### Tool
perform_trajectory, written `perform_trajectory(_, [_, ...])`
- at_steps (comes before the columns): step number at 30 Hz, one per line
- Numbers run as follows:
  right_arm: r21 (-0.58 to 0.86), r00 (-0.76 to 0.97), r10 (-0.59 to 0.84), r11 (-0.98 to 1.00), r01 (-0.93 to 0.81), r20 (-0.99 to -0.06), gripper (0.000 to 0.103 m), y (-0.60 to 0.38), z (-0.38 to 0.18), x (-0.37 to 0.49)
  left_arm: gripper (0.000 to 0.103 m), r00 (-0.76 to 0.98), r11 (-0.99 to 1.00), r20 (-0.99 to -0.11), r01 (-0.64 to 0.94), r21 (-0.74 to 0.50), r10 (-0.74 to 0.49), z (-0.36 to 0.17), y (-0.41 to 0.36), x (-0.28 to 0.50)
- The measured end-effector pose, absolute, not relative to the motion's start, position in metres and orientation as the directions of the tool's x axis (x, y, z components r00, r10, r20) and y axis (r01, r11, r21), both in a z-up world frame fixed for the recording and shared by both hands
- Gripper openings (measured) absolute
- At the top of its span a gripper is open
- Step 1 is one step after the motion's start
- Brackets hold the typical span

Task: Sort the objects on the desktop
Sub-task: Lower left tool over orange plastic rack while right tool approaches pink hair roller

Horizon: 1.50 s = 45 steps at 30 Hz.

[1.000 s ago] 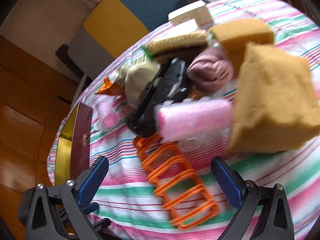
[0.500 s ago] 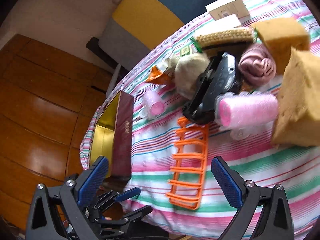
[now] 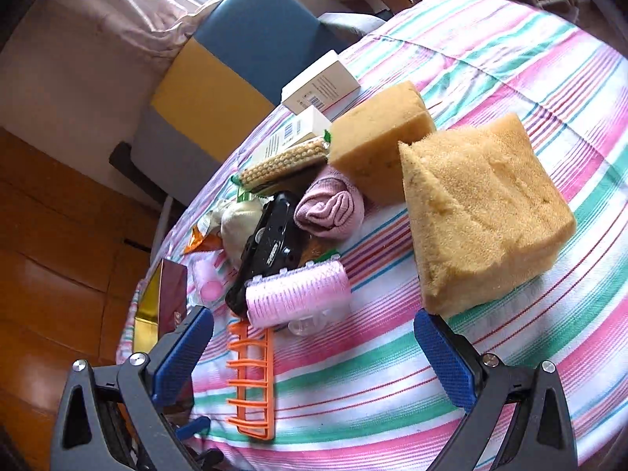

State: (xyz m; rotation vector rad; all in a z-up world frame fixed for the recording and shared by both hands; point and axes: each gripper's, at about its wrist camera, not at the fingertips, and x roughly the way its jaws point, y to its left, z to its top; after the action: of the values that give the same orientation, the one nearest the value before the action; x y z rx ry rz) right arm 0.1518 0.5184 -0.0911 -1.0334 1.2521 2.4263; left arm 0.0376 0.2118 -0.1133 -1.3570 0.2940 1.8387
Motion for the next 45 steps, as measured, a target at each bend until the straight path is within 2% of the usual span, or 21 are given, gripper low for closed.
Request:
perform_trajectory(3, [0.567, -0.699, -0.121, -0.687, -0.454, -0.705, 0.103, 0.501, -0.086, 0.154, 0.079, -0.107, -0.653, -0.884, -0.715, -0.250, 0.455, -0.108, 0.217, 0.037])
perform_trajectory(10, [0.348, -0.572, -0.040, -0.828, -0.441, -0.820, 0.103, 0.468, -0.099, 0.169, 0.079, -0.089, -0.622, -0.845, -0.718, -0.312, 0.527, -0.082, 0.252, 0.026])
perform_trajectory(14, [0.316, -0.550, -0.016, -0.833, -0.454, -0.835, 0.103, 0.469, -0.106, 0.175, 0.079, -0.071, -0.597, -0.855, -0.745, -0.297, 0.514, -0.081, 0.284, 0.030])
perform_trajectory(20, [0.323, -0.568, -0.013, -0.834, -0.448, -0.823, 0.103, 0.470, -0.109, 0.180, 0.079, -0.078, -0.597, -0.892, -0.768, -0.232, 0.446, -0.094, 0.318, 0.034])
perform_trajectory(25, [0.340, -0.594, -0.018, -0.834, -0.435, -0.805, 0.103, 0.472, -0.110, 0.183, 0.074, -0.099, -0.605, -0.914, -0.776, -0.177, 0.394, -0.108, 0.334, 0.032])
perform_trajectory(30, [0.379, -0.628, -0.032, -0.820, -0.428, -0.778, 0.103, 0.475, -0.112, 0.185, 0.057, -0.144, -0.603, -0.911, -0.786, -0.132, 0.386, -0.115, 0.332, 0.033])
perform_trajectory(36, [0.467, -0.700, -0.048, -0.776, -0.423, -0.712, 0.103, 0.483, -0.114, 0.195, 0.053, -0.126, -0.613, -0.896, -0.769, -0.183, 0.426, -0.114, 0.304, 0.030])
perform_trajectory(39, [0.425, -0.684, -0.025, -0.800, -0.424, -0.729, 0.103, 0.478, -0.110, 0.192, 0.053, -0.133, -0.629, -0.894, -0.754, -0.190, 0.428, -0.113, 0.281, 0.033])
perform_trajectory(41, [0.453, -0.674, -0.045, -0.773, -0.444, -0.737, 0.103, 0.479, -0.105, 0.188, 0.053, -0.142, -0.653, -0.895, -0.733, -0.191, 0.422, -0.113, 0.265, 0.033])
perform_trajectory(42, [0.489, -0.691, -0.074, -0.760, -0.428, -0.719, 0.103, 0.479, -0.100, 0.186, 0.053, -0.147, -0.664, -0.896, -0.722, -0.192, 0.419, -0.112, 0.257, 0.033])
perform_trajectory(45, [0.473, -0.748, -0.040, -0.797, -0.377, -0.663, 0.103, 0.474, -0.071, 0.172, 0.053, -0.152, -0.682, -0.892, -0.701, -0.206, 0.426, -0.113, 0.238, 0.032])
